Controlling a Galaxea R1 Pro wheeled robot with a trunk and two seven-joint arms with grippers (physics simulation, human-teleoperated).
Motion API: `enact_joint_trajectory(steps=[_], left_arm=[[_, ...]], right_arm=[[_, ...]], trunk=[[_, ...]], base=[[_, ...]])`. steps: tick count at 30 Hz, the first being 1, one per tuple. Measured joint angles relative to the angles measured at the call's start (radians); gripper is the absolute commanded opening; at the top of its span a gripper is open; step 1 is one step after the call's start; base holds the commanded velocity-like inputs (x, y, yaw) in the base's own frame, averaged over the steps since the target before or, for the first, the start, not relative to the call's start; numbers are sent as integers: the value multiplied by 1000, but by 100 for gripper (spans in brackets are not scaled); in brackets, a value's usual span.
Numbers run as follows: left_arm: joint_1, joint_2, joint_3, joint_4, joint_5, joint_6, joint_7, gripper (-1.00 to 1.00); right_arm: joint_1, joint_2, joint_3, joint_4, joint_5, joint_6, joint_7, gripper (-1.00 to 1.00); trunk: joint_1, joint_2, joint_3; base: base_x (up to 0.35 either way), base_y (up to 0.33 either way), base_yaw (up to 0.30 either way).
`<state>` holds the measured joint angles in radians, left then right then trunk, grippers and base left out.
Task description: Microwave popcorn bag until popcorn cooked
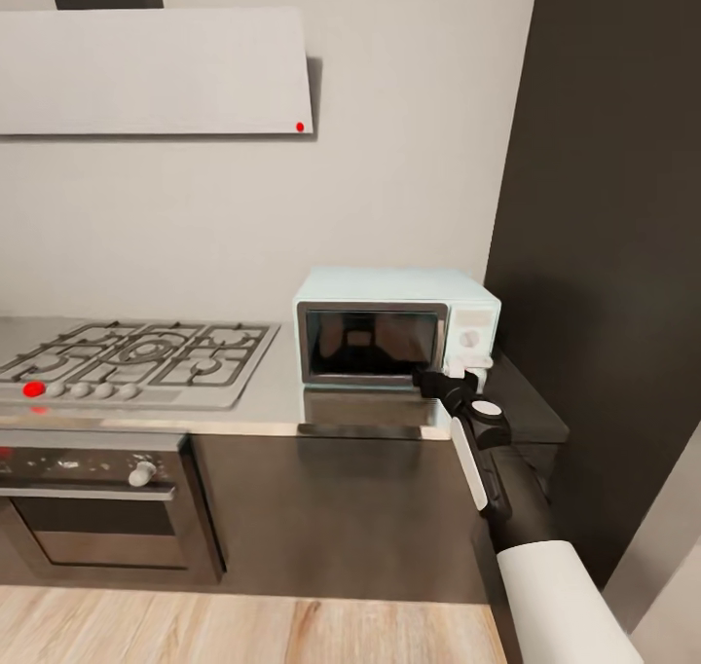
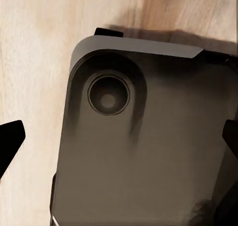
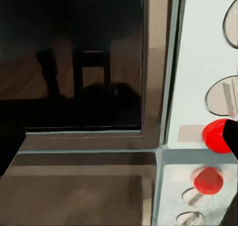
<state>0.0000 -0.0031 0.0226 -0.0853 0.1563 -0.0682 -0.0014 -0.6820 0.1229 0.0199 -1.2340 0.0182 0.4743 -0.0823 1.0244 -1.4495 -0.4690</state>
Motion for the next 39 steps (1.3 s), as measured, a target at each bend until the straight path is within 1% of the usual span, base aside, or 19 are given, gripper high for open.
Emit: enact_joint_trajectory(steps=[5,7,9,13,16,17,19,25,31,39], left_arm=[[0,0,0,1,0,0,0,100],[0,0,0,1,0,0,0,100],[0,0,0,1,0,0,0,100],[0,0,0,1,-1,0,0,100],[0,-1,0,1,-1,0,0,100],[0,-1,0,1,-1,0,0,100],[0,-1,0,1,-1,0,0,100],[0,-1,0,2,-1,0,0,100],[0,-1,0,2,-1,0,0,100],[0,-1,0,2,-1,0,0,100]], right_arm=[[0,0,0,0,1,0,-1,100],[0,-6,0,0,0,0,-1,100],[0,-20,0,0,0,0,-1,100],[0,-31,0,0,0,0,-1,100],[0,-54,0,0,0,0,2,100],[0,-65,0,0,-1,0,2,100],[0,-73,0,0,-1,0,2,100],[0,-75,1,0,-1,0,0,100],[0,-64,4,0,-1,0,-2,100],[0,-61,5,9,0,0,-4,100]], trunk=[[0,0,0],[0,0,0],[0,0,0],[0,0,0],[1,0,0],[1,0,0],[1,0,0],[1,0,0],[1,0,0],[1,0,0]], base=[[315,0,0],[288,0,0],[258,0,0],[139,0,0],[16,0,0],[3,0,0],[1,0,0],[0,0,0],[0,0,0],[0,0,0]])
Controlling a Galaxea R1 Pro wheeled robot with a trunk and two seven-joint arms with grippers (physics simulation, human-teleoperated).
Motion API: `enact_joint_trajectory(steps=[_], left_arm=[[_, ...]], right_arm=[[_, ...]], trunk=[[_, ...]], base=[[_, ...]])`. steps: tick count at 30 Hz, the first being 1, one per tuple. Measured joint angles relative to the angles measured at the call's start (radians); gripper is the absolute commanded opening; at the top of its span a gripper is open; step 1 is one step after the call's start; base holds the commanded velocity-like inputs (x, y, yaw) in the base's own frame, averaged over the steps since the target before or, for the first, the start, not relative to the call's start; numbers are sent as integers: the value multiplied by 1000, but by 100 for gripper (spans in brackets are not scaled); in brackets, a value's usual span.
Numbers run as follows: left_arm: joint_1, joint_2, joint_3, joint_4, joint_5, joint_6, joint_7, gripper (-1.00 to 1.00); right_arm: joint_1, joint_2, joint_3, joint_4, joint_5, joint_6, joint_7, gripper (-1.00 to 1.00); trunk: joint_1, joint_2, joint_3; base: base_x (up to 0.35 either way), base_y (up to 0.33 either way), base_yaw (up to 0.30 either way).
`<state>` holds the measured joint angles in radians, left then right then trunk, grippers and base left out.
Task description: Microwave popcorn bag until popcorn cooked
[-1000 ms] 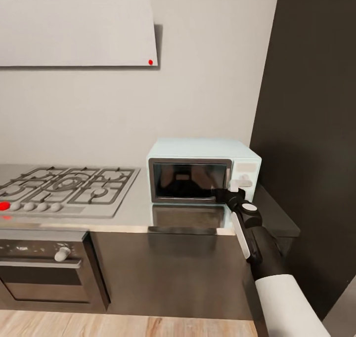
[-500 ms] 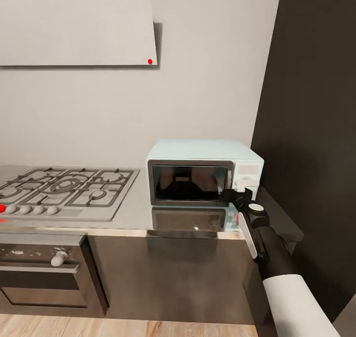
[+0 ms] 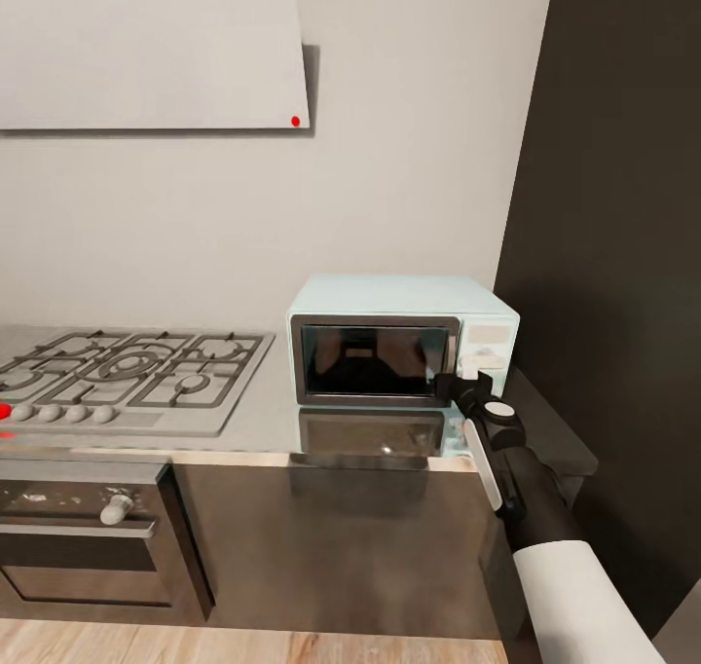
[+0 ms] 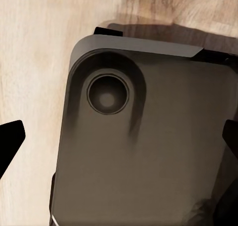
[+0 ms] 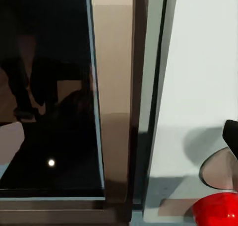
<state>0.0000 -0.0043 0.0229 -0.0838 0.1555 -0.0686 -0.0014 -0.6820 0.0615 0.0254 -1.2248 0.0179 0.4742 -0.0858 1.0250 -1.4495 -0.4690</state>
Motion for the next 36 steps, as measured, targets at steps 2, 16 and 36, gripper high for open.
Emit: enact_joint_trajectory(steps=[2,16,36], left_arm=[[0,0,0,0,0,0,0,100],[0,0,0,0,0,0,0,100],[0,-2,3,0,0,0,0,100]], right_arm=[[0,1,0,0,0,0,0,-100],[0,0,0,0,11,1,-2,-100],[0,-2,1,2,-12,-1,-18,-100]], trunk=[[0,0,0],[0,0,0],[0,0,0]], base=[[0,0,0],[0,0,0],[-120,28,0]])
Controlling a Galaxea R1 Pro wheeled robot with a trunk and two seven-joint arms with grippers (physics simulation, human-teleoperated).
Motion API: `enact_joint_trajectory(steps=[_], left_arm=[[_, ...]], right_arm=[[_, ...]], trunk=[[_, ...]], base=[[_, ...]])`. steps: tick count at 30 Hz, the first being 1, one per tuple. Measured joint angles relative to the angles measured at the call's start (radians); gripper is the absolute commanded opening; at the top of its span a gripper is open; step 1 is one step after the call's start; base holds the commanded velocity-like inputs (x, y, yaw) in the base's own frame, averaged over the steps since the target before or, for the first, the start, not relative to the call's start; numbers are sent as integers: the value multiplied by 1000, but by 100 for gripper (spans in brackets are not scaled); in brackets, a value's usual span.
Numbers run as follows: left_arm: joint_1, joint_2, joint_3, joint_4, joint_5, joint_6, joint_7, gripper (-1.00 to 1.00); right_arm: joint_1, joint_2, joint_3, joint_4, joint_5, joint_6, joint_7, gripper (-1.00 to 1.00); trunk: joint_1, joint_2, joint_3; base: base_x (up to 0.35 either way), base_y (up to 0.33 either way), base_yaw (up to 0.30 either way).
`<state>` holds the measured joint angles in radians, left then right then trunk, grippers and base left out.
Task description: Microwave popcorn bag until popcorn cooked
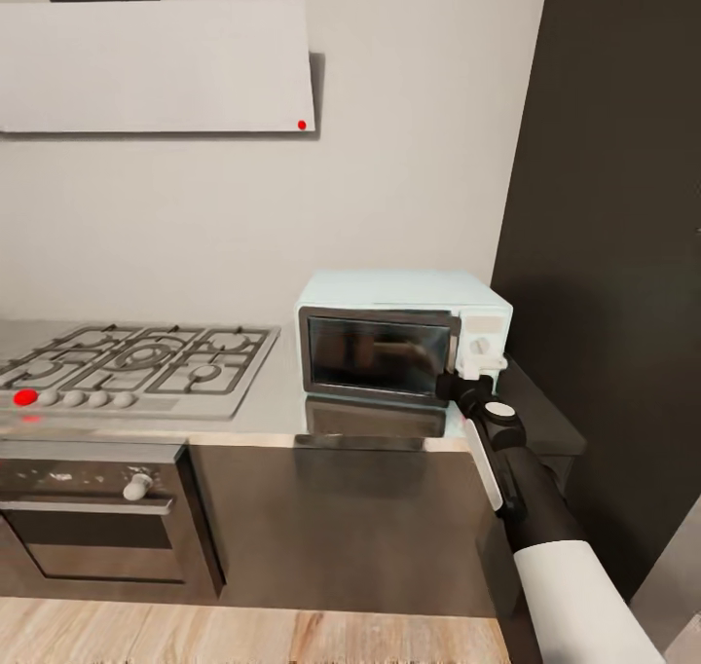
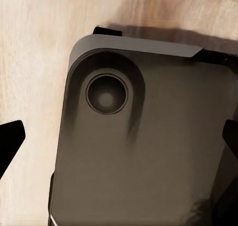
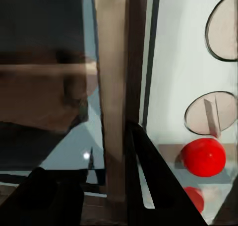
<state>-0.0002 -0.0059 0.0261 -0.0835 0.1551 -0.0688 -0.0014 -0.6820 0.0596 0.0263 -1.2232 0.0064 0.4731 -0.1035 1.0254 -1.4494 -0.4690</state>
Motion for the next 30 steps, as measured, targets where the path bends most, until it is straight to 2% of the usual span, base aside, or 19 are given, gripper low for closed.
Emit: enact_joint_trajectory(steps=[4,14,30], left_arm=[[1,0,1,-1,0,0,0,100],[0,0,1,-1,0,0,0,100],[0,0,1,-1,0,0,0,100]], right_arm=[[0,0,-5,0,38,4,-6,-100],[-1,-3,-43,-1,40,4,-10,-100],[-1,-8,-31,-1,38,4,-9,-100]], trunk=[[0,0,0],[0,0,0],[0,0,0]], base=[[-227,157,0],[-198,152,0],[-32,8,0]])
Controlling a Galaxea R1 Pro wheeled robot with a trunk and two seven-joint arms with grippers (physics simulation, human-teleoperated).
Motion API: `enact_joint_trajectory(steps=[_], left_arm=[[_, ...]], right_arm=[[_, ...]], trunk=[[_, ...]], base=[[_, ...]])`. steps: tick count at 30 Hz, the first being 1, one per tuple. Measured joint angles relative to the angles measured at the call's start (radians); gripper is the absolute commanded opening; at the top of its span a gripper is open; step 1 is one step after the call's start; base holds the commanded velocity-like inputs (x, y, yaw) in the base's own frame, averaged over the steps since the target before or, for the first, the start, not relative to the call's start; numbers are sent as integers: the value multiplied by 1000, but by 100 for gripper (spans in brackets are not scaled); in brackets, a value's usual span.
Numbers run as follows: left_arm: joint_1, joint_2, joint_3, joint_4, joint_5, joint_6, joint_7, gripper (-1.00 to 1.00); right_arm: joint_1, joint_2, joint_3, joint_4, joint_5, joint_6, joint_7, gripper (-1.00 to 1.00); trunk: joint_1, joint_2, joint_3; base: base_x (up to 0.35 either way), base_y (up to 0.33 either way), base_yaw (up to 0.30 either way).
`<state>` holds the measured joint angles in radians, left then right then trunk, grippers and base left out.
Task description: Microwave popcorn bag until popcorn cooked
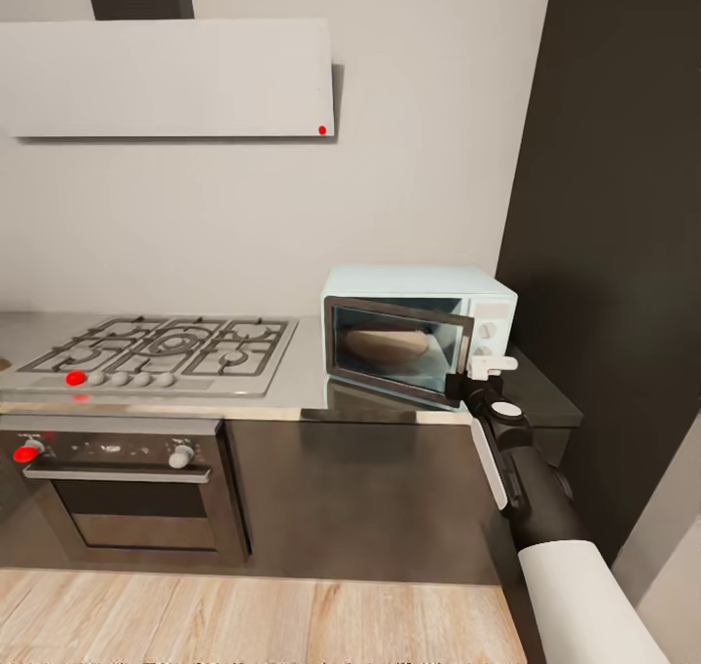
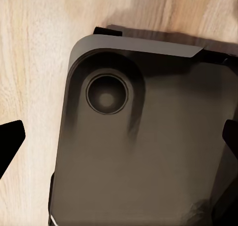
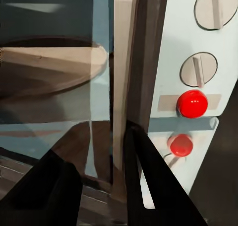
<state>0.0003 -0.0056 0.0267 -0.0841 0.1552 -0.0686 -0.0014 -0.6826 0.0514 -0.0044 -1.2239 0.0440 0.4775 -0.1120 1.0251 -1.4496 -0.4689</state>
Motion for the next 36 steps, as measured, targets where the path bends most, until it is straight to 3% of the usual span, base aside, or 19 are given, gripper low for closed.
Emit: enact_joint_trajectory(steps=[7,13,24,25,27,36], left_arm=[[0,0,1,0,0,0,0,100],[-1,0,-1,1,0,0,0,100],[-1,1,-1,1,0,0,0,100],[-1,1,-1,1,0,0,0,100],[0,1,-1,0,0,0,0,100],[0,1,-2,0,0,0,0,100]], right_arm=[[0,0,26,1,-1,0,2,-100],[1,1,33,1,-44,-5,2,-100],[1,1,33,1,-42,-5,5,-100],[1,1,33,1,-41,-5,5,100],[1,1,29,1,-23,-2,13,100],[1,-2,29,0,-24,8,20,100]], trunk=[[0,0,0],[0,0,0],[0,0,0],[0,0,0],[0,0,0],[0,0,0]], base=[[-109,0,0],[-88,0,0],[-4,0,0],[0,0,0],[0,0,0],[0,0,0]])
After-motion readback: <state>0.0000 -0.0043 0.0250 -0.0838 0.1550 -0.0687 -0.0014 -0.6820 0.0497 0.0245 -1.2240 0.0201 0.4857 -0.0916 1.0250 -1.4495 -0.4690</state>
